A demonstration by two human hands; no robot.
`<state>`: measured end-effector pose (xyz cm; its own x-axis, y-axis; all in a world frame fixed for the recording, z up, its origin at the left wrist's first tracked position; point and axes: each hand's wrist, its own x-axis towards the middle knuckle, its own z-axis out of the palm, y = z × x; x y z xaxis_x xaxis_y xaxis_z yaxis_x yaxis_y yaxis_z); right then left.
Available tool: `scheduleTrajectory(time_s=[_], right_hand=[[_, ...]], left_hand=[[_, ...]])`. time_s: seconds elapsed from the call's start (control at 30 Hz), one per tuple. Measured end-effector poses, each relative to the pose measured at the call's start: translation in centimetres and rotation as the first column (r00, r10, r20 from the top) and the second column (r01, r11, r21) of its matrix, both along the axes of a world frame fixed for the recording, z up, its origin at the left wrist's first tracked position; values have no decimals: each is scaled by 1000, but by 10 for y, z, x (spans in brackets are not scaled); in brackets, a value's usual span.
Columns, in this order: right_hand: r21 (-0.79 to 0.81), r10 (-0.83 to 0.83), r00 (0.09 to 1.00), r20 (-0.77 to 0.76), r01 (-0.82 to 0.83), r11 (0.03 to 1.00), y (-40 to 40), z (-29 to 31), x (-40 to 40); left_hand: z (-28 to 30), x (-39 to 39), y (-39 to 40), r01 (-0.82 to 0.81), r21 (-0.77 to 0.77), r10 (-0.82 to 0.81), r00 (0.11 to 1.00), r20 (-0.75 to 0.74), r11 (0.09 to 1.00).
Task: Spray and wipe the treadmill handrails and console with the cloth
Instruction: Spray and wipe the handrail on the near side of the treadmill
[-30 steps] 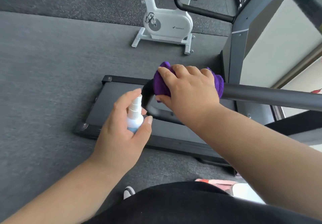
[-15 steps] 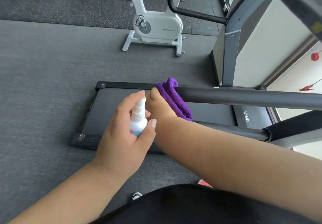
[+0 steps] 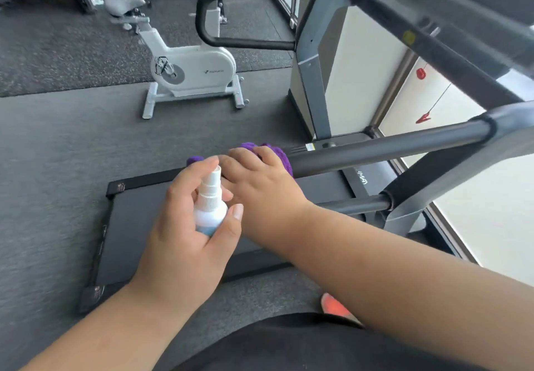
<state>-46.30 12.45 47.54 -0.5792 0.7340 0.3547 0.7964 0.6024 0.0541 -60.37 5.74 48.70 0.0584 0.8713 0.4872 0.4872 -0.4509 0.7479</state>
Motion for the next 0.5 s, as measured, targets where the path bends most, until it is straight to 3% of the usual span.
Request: scheduleTrajectory(time_s=[0.13, 0.5], right_hand=[[64, -82, 976, -202, 97, 993, 1, -1, 46], [103, -263, 937, -231, 292, 951, -3, -2, 209]], left_hand=[[4, 28, 7, 70, 28, -69, 997, -24, 997], [11, 117, 13, 113, -27, -116, 977, -181, 993]])
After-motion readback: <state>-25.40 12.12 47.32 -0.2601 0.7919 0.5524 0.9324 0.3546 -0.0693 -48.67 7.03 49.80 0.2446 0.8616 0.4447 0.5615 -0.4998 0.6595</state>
